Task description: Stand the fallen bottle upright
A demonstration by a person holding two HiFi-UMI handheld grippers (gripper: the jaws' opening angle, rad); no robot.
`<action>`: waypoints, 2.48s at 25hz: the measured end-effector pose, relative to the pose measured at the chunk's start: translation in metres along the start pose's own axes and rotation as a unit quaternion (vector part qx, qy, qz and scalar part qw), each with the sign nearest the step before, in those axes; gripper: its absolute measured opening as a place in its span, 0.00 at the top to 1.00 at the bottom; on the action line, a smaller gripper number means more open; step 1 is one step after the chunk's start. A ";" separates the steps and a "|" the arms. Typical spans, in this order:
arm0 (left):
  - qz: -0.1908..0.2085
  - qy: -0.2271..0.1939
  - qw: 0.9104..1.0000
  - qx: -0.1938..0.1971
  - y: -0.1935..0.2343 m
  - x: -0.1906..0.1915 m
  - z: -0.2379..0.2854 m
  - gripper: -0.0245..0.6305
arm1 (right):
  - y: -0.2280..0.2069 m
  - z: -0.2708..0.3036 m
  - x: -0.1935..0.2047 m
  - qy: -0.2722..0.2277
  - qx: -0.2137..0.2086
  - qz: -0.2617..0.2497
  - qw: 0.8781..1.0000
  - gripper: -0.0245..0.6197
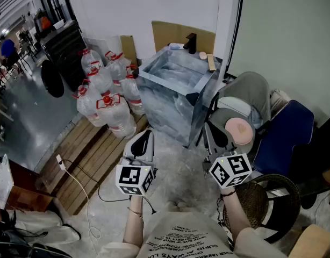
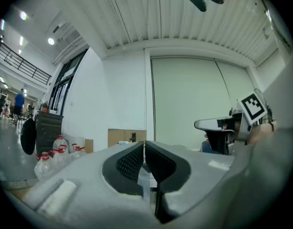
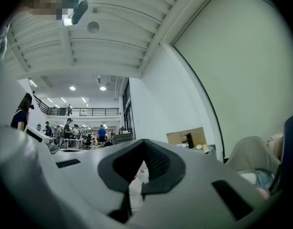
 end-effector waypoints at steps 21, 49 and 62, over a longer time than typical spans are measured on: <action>-0.023 -0.026 0.999 -0.031 -0.006 -0.002 0.016 0.69 | -0.024 -0.001 0.007 -0.009 -0.001 0.016 1.000 0.95; -0.032 0.011 0.999 -0.035 0.077 0.033 0.123 0.48 | -0.073 0.125 0.054 0.026 0.017 0.053 0.998 0.95; -0.040 0.030 0.999 0.000 0.182 0.049 0.245 0.48 | -0.103 0.272 0.073 0.033 0.049 0.058 0.997 0.95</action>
Point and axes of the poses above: the fingertips, and each gripper's own axes: z forward along the fingers, y to its left, x out of its underside, the point moved 5 cm from there along -z, backward along the fingers, and after that the axes turned 3 degrees about x, right-handed, at the moved point
